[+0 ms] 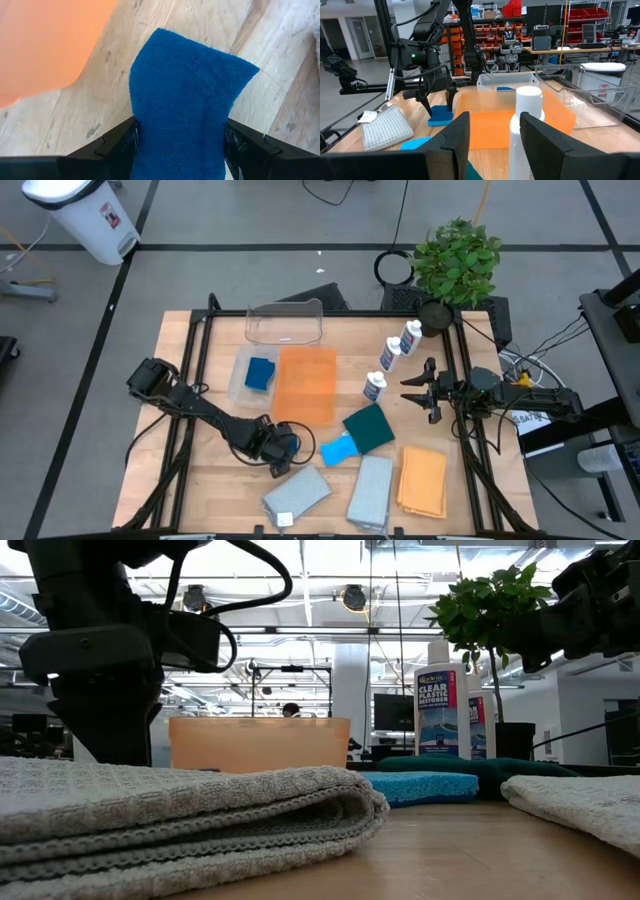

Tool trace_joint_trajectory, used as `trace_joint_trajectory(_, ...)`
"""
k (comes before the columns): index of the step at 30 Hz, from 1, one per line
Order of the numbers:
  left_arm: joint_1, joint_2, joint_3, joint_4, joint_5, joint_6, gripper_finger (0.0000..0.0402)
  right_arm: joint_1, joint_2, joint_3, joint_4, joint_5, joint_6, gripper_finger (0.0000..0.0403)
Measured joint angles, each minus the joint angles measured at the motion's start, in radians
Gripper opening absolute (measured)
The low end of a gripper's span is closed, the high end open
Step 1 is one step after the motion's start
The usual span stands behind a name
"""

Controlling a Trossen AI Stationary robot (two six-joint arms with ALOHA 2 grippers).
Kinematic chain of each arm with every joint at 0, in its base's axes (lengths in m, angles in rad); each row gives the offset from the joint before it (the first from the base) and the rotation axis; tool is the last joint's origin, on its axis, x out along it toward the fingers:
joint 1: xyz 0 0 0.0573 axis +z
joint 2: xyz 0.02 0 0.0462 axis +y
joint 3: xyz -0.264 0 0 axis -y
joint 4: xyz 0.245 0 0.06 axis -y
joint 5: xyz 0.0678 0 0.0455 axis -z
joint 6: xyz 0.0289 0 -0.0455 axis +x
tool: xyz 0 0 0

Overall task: Pick & Place Kitchen Items
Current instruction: Put the sponge into the white bin

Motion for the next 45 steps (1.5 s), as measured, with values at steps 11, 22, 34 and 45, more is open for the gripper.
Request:
trace_joint_trajectory(11,-0.006,-0.104,-0.002,-0.012,-0.006,0.008,0.0257,0.000,0.000,0.000,0.000,0.000,0.000,0.0146)
trace_joint_trajectory(22,-0.007,-0.224,-0.001,-0.061,0.000,0.032,0.0257,0.000,0.000,0.000,0.000,0.000,0.000,0.0146)
trace_joint_trajectory(34,-0.039,-0.357,0.000,-0.204,-0.088,0.079,0.0257,0.000,0.000,0.000,0.000,0.000,0.000,0.0146)
trace_joint_trajectory(45,-0.060,-0.519,0.001,-0.397,-0.287,-0.077,0.0257,0.000,0.000,0.000,0.000,0.000,0.000,0.0146)
